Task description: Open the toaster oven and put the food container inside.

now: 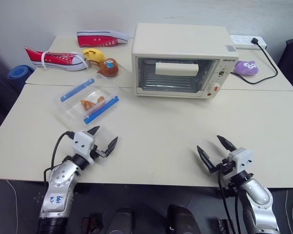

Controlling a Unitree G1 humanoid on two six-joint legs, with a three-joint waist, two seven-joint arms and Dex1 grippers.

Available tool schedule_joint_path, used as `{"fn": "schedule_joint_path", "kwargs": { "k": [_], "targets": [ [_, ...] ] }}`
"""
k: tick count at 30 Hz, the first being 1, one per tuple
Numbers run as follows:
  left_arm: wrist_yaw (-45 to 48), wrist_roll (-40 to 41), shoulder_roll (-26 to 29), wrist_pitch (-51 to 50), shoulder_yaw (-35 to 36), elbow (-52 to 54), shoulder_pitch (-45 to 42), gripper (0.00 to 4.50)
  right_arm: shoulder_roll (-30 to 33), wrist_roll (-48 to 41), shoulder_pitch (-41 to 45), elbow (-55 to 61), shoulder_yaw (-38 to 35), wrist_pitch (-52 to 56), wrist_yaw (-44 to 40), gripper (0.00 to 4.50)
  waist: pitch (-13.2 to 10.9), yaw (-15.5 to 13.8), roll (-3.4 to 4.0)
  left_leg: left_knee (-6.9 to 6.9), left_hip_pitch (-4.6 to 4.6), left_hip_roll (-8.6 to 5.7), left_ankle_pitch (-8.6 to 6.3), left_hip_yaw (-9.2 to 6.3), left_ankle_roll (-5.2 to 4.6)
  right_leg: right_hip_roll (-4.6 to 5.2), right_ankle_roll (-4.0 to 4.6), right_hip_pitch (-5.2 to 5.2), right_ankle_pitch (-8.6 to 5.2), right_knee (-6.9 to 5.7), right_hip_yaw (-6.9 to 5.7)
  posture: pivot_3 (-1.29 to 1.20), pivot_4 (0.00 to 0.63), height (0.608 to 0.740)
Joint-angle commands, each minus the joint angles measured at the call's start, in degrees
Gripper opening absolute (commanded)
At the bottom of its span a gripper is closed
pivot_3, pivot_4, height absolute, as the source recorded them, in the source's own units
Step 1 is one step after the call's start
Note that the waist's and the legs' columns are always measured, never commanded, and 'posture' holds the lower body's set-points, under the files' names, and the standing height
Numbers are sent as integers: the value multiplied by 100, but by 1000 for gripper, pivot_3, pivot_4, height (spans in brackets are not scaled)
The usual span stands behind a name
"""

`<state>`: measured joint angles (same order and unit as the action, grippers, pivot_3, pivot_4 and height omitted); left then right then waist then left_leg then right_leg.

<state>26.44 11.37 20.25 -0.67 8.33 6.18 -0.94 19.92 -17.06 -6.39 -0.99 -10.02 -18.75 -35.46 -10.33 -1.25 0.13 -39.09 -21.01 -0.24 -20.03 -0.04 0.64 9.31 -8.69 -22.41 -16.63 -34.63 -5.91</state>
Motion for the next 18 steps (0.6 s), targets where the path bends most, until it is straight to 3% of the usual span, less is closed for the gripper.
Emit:
{"fn": "schedule_joint_path", "kwargs": {
  "k": [1,3,7,13,18],
  "targets": [
    [51,79,80,179,121,64,-40,4500,148,-365,199,79,-210,-45,-199,4474,0,1,0,0,1,0,0,1,0,0,0,0,0,0,0,0,150,740],
    [282,536,110,0,267,187,-120,4500,266,-654,494,175,-302,222,-275,4474,0,3,0,0,1,0,0,0,0,0,0,0,0,0,0,0,150,740],
    [1561,2117,701,-741,577,760,-312,4500,775,-972,1415,22,-262,777,-761,4474,-2,40,3,-4,-2,4,0,-1,0,-1,0,-4,0,-5,0,0,150,740],
    [2112,2898,1395,-1535,801,592,-1298,4500,976,-1008,3122,-1058,-81,1365,-1229,4474,-2,52,3,-8,-2,-1,1,-6,0,0,1,4,0,-3,-5,0,150,740],
    [2128,3134,1408,-1819,818,527,-1804,4500,845,-815,4019,-1663,103,1644,-1295,4474,-2,115,3,-3,-10,0,1,-11,0,0,0,-2,0,0,-11,0,150,740]
  ]
}}
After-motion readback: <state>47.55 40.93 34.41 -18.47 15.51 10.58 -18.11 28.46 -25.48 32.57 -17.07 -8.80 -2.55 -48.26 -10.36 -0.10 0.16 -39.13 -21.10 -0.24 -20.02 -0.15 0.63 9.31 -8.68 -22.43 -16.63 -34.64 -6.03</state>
